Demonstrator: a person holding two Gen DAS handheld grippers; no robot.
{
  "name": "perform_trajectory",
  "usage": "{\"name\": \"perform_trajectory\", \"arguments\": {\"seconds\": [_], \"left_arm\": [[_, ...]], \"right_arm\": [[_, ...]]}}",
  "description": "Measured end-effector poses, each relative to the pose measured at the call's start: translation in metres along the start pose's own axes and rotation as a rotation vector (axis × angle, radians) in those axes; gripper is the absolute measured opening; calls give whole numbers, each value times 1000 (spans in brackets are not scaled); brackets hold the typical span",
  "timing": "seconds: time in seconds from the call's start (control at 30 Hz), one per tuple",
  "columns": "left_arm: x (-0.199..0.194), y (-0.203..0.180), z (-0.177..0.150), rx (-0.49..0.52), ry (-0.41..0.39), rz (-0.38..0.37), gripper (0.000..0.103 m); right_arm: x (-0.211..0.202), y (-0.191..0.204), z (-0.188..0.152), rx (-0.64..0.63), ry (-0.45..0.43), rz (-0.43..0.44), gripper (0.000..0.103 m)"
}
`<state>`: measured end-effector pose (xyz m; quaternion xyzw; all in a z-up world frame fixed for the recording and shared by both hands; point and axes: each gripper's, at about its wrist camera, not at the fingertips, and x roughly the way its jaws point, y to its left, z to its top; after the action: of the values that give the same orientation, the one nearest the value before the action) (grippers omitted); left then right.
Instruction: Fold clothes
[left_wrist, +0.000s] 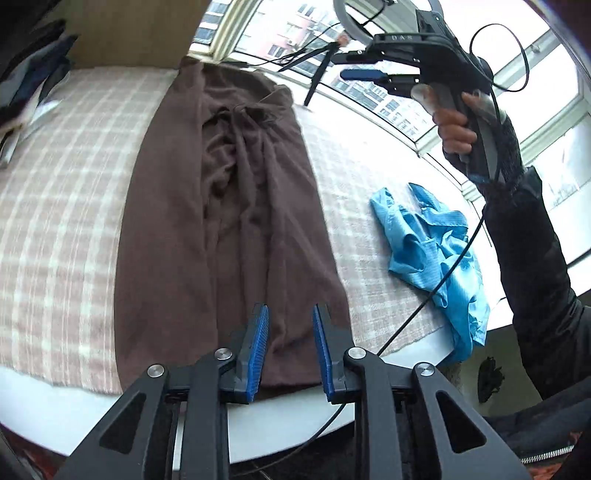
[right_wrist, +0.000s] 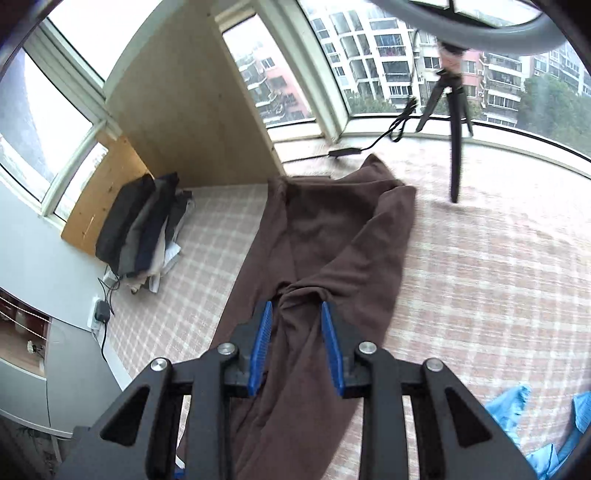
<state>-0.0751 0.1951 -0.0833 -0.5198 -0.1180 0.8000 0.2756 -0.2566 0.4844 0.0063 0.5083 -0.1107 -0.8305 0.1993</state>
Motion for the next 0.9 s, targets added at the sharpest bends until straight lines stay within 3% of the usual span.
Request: {"name": "perform_trajectory", "arguments": {"seconds": [0.17,0.27,0.33,0.4,0.5,0.63,0.8,0.9], "left_arm": [[-12,-6,88,156,-86,66,28],[4,-6,147,244,-127,172,30],[31,-1,178,289,-105,218,31],[63,8,204,267,-61,220,30],[113,18,222,243,1,177,30],[164,31,230,227,77,140,30],[203,60,231,222,147,243,34],[206,75,233,193,163,189,37]], "right_arm": [[-44,-23,-12,-42,-32,-139,28],[-45,-35,-15,-31,-45,-183,28],[-37,-42,-15,-32,-57,-198,28],[-23,-48,-13,-31,-64,-211,25],[17,-57,2,-30,-41,-200,11],[69,-70,22,-28,-11,-186,10],[135,-85,49,-27,28,-167,10],[179,-88,67,-40,63,-157,10]]}}
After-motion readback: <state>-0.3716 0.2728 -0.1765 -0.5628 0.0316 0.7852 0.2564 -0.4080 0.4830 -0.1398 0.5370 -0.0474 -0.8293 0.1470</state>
